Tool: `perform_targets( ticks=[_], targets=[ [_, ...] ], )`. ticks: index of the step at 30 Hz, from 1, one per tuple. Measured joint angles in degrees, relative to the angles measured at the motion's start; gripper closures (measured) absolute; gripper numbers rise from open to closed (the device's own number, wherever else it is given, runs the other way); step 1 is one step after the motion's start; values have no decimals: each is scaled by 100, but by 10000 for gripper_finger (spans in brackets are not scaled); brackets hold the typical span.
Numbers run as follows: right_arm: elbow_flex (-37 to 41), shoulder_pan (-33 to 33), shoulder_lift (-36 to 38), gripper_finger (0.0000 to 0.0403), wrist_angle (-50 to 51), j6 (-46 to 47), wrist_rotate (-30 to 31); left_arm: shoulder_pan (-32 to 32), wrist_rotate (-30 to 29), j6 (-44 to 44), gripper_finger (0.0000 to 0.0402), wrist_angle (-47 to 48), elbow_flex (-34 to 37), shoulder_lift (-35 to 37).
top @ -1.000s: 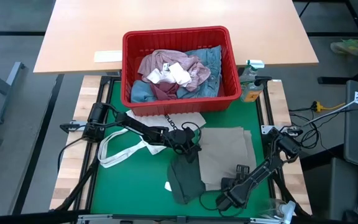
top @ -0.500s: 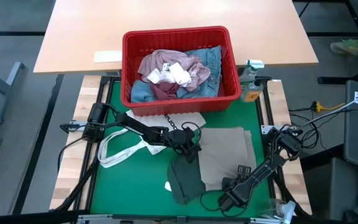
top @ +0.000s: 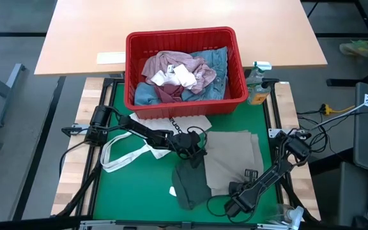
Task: Fold laundry
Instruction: Fold the grey shorts
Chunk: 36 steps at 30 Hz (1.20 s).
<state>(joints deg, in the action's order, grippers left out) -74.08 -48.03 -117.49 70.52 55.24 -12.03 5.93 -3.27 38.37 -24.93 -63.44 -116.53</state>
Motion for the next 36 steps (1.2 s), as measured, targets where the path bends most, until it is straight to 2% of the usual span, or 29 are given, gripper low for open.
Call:
perform_targets(
  ticks=[3,12,21,28,36],
  targets=[
    [7,2,-14,397,197,0,0,-2,0,0,402,0,0,0],
    [13,17,-17,367,310,26,-122,-2,0,-2,402,-2,0,0],
    [8,276,-22,267,282,-1,-752,-122,495,-162,402,61,0,0],
    [-3,550,-21,222,227,-53,-1340,-245,728,-160,402,869,-4,119],
    [-16,654,-20,221,259,-341,-1410,-215,533,-446,402,1870,-2,482]
  ],
)
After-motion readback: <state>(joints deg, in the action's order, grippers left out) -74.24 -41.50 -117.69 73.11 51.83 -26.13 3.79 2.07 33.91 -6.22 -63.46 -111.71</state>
